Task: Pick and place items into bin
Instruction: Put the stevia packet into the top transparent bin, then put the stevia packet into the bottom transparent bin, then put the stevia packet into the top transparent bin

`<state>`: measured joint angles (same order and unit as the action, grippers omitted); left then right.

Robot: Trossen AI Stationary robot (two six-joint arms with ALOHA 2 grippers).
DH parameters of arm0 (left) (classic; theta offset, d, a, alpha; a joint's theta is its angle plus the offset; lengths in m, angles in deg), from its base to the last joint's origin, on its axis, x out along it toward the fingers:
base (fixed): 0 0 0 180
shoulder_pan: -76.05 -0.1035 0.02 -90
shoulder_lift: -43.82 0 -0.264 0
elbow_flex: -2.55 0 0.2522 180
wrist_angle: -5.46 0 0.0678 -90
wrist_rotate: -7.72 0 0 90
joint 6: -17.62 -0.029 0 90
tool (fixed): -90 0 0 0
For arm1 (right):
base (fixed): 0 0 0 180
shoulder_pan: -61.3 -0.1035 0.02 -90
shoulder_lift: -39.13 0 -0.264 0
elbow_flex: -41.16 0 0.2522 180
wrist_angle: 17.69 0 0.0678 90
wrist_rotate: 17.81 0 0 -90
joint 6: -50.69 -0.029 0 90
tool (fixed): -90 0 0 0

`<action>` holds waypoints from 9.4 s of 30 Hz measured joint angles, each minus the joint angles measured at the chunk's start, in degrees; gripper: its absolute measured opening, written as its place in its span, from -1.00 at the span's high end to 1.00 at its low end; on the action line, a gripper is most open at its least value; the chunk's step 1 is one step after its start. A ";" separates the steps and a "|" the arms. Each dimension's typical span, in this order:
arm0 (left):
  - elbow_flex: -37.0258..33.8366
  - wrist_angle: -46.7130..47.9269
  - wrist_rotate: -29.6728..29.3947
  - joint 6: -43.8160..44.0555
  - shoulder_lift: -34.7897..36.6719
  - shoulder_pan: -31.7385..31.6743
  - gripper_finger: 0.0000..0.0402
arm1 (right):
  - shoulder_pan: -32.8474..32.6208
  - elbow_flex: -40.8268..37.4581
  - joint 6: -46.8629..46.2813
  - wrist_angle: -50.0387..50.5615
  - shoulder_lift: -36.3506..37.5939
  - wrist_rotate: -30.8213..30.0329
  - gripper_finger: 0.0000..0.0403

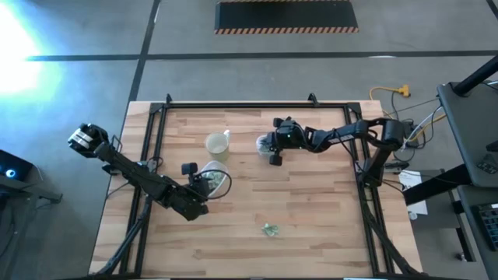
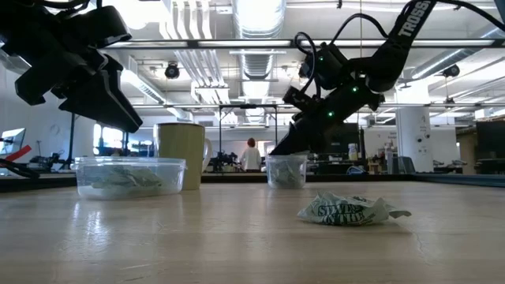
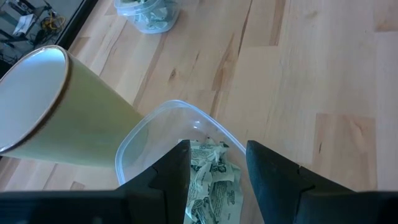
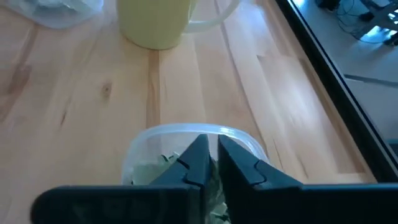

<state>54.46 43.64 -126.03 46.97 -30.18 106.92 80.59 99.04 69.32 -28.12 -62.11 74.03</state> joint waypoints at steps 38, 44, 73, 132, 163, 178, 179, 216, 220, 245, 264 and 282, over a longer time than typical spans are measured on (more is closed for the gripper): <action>-1.17 -54.68 21.24 -34.87 -8.63 -0.02 0.30 | -25.10 -3.51 -7.78 34.69 27.87 4.83 0.41; 1.72 -65.58 27.20 -40.69 -20.46 -0.29 0.30 | -26.08 -4.96 -13.57 34.77 26.91 4.67 0.46; 26.18 -46.95 38.66 -34.09 -43.10 -6.56 0.31 | -26.03 -7.82 -15.97 35.45 25.19 4.63 0.61; 26.44 -45.25 38.76 -35.76 -41.52 -7.66 0.95 | -26.01 -7.82 -15.24 34.54 25.19 4.00 0.67; 20.61 -28.16 31.69 -22.00 -32.75 -8.38 0.88 | -26.01 -8.52 -15.01 28.77 24.35 3.73 0.59; 20.48 -28.24 32.68 -22.25 -32.85 -8.26 0.47 | -26.03 -8.57 -14.16 28.53 24.12 3.60 0.56; 20.48 -28.23 33.25 -22.25 -32.85 -8.26 0.46 | -26.03 -8.57 -14.16 28.53 24.12 3.60 0.56; 19.56 -28.30 32.21 -22.54 -32.92 -7.91 0.98 | -26.03 -8.57 -14.14 28.58 24.12 3.64 0.56; 19.97 -28.41 31.00 -24.02 -32.89 -7.77 0.99 | -26.03 -8.57 -14.14 28.57 24.12 3.64 0.57; 21.32 -4.03 1.84 -14.88 -22.74 -2.54 1.00 | -26.01 -8.57 -13.77 28.49 24.12 3.62 0.64; 15.76 22.57 -4.33 13.88 -19.50 -1.51 1.00 | -26.03 -8.68 -13.49 28.22 24.12 2.88 0.64; 15.20 22.34 -4.06 15.32 -19.50 -1.51 0.62 | -26.03 -8.68 -13.51 28.11 24.12 2.73 0.64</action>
<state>69.66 65.98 -130.09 62.29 -49.68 105.41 54.56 90.36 55.81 -0.01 -38.00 76.75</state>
